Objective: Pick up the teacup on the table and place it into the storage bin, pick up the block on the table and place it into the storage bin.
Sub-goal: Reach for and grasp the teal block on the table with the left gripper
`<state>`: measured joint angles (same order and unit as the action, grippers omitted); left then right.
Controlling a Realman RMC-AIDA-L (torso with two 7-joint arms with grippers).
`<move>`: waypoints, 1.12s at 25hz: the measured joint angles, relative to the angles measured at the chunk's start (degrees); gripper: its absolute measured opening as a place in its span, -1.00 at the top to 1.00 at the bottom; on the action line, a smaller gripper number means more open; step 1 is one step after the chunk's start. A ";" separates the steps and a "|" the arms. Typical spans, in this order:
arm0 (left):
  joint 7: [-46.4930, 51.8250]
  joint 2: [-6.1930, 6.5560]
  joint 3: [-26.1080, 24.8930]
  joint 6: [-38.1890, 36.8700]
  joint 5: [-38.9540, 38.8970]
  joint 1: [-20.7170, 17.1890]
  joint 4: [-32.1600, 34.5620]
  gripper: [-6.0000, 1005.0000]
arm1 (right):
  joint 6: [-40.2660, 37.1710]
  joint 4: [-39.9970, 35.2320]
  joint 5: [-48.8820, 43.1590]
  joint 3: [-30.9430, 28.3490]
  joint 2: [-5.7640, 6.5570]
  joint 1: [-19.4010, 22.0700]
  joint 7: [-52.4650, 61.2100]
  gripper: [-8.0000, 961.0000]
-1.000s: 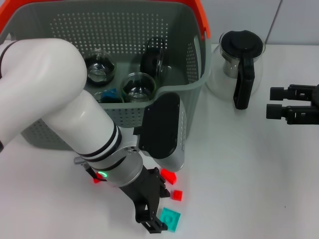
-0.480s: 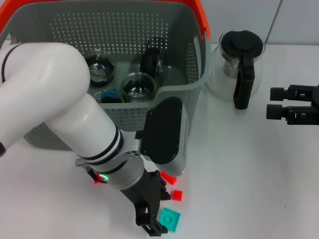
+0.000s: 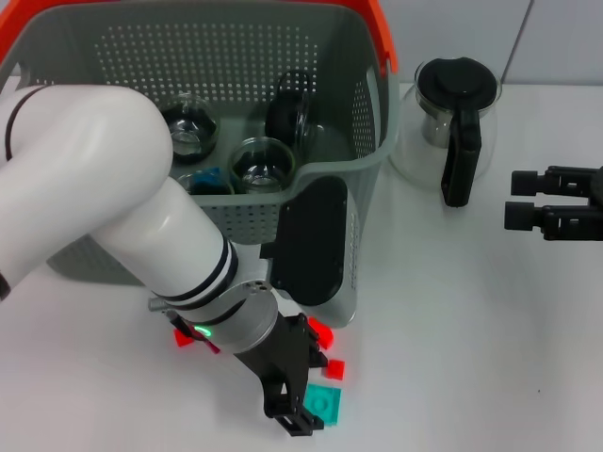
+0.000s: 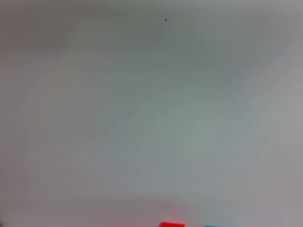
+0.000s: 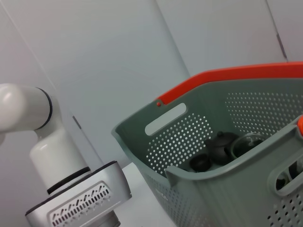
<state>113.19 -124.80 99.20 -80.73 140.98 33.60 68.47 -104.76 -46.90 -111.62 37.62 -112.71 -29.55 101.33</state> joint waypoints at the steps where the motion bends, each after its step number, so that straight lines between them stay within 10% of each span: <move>1: -0.32 0.00 0.08 -0.11 0.00 -0.26 0.37 -0.45 | 0.00 0.00 0.00 0.00 0.00 0.02 -0.05 -0.71; 28: -1.70 0.00 2.62 1.05 1.37 -3.30 3.08 -0.44 | 0.00 -0.04 0.00 0.09 0.04 0.08 -0.08 -0.71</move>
<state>111.49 -124.80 101.82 -79.69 142.34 30.30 71.55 -104.76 -46.94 -111.62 37.71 -112.67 -29.47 101.25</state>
